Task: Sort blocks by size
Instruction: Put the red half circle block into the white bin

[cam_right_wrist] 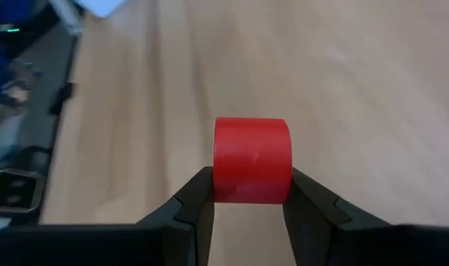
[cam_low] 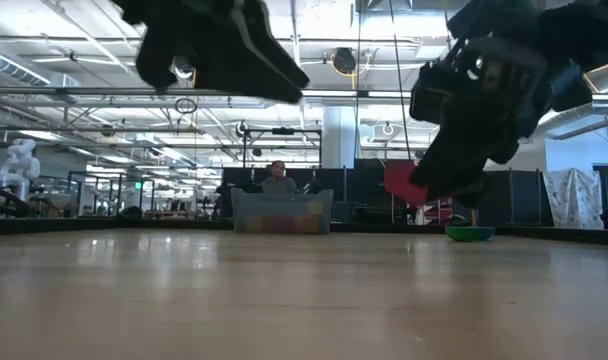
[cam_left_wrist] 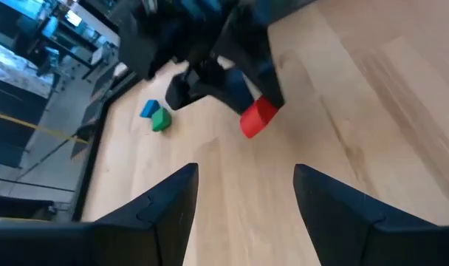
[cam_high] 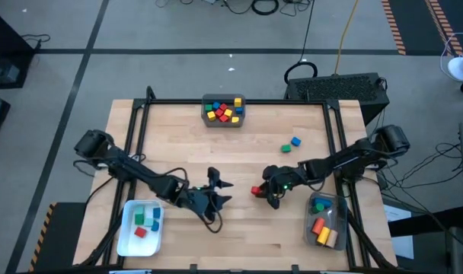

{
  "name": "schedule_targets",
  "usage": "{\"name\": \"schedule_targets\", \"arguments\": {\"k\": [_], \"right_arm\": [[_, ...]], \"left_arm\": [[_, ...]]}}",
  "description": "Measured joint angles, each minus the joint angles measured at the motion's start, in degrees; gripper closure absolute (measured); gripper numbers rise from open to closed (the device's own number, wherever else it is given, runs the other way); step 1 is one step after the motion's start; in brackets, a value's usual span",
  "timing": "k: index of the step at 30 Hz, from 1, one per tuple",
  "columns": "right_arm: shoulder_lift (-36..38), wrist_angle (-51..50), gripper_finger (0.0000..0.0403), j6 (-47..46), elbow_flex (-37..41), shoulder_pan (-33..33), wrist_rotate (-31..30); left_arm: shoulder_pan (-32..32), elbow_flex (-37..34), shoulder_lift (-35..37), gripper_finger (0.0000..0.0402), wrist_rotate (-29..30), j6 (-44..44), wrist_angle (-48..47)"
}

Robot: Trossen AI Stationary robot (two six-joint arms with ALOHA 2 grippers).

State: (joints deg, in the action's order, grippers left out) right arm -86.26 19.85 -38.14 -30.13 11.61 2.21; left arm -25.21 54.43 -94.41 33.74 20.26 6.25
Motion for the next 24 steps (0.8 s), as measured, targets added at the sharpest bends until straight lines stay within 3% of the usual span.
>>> {"name": "schedule_targets", "arguments": {"k": [7,14,24], "right_arm": [[-0.08,6.7,0.0288,2.0,-0.04,1.6,1.15],[-1.81,6.71,0.0288,4.92,-3.17,1.64,1.12],[-1.77,5.51,0.0288,6.5,-6.05,1.62,2.19]], "left_arm": [[2.98,-0.02,-3.17,0.0175,-6.4,0.09,5.37],[5.28,0.0,-4.45,0.0175,-11.86,0.33,8.21],[6.07,0.0,-7.29,0.0175,-20.32,13.6,16.31]]}}
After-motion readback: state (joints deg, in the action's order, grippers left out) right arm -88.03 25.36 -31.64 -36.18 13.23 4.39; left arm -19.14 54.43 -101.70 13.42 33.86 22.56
